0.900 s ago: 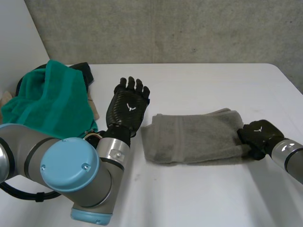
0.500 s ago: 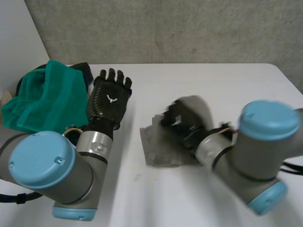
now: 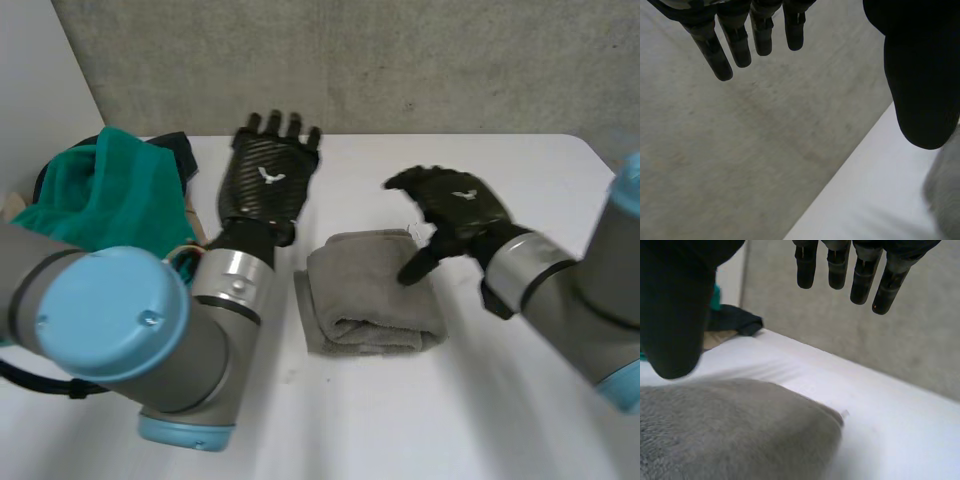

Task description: Fold the laundry.

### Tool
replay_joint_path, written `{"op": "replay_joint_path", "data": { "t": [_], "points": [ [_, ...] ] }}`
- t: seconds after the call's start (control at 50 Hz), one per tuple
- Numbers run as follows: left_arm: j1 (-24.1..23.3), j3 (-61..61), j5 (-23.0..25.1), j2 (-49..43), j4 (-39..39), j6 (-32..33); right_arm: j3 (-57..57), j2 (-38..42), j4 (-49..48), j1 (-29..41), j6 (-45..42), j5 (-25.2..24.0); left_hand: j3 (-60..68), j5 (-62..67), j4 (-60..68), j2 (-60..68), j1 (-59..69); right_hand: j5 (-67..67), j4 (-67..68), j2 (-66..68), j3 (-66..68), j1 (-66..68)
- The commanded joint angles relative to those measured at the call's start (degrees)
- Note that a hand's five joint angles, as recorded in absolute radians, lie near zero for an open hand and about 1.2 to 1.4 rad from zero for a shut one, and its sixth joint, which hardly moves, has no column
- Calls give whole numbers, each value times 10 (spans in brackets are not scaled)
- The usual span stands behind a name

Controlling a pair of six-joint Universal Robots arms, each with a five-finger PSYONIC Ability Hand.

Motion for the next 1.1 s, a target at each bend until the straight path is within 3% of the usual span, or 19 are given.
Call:
{"op": "replay_joint_path", "data": {
  "t": [0.02, 0.1, 0.24, 0.5, 0.68, 0.86, 1.04, 1.1],
  "points": [
    [-49, 103, 4, -83, -130, -110, -30, 24, 86, -43, -1, 4, -19, -24, -14, -15, -8, -36, -33, -25, -22, -14],
    [-48, 148, 6, -136, -188, -146, -47, 60, 87, -43, -19, 7, -17, -23, -12, -13, -6, -36, -33, -25, -22, -14],
    [-45, 178, -1, -180, -244, -146, -70, 119, 89, -38, -41, 7, -8, -14, -4, -5, 2, -36, -33, -25, -22, -14],
    [-12, 161, -3, -183, -300, -66, -116, 186, 90, 35, -83, 10, -5, -11, -1, -1, 6, -36, -33, -25, -22, -14],
    [-12, 167, 4, -211, -299, -59, -127, 218, 90, 36, -162, 60, -5, -11, -1, -1, 6, -36, -33, -25, -22, -14],
    [-11, 173, 4, -211, -290, -67, -111, 200, 88, 29, -168, 60, -5, -11, -1, -1, 6, -36, -33, -25, -22, -14],
    [-2, 157, 8, -92, -272, -68, -29, 93, 22, 17, -86, 61, -8, -14, -4, -5, 2, -36, -33, -25, -22, -14],
    [6, 148, 21, -55, -272, -69, 12, 53, 1, -20, -57, 62, -10, -16, -6, -6, 1, -36, -33, -25, -22, -14]
  ]
}}
